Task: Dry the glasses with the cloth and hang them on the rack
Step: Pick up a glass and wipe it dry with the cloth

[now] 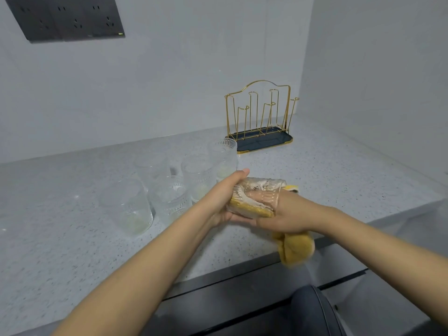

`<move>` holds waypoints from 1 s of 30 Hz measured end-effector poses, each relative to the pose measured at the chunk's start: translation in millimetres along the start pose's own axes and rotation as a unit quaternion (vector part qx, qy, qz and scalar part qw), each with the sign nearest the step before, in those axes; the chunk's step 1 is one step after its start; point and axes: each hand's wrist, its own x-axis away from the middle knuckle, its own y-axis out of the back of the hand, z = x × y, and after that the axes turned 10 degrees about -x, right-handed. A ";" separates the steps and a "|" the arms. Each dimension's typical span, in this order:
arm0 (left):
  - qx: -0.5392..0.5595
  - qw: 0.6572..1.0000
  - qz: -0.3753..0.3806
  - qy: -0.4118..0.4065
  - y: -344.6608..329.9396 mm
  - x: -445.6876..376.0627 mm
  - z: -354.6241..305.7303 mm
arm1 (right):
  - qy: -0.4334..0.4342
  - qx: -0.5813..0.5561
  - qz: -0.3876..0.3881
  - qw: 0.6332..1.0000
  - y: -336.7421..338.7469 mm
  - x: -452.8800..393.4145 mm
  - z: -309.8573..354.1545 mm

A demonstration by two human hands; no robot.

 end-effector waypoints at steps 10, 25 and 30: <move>0.021 0.983 -0.074 -0.164 -13.0 1.1 24.1 | -0.170 -0.305 -0.030 0.936 9.2 -1.5 -1.5; 0.037 0.977 -0.096 -0.185 -20.2 -0.7 11.0 | -0.182 -0.402 -0.049 0.896 24.4 -4.7 -1.5; 0.020 0.999 -0.028 -0.014 -10.1 0.8 -4.2 | -0.073 0.193 0.049 0.977 9.3 6.1 -6.3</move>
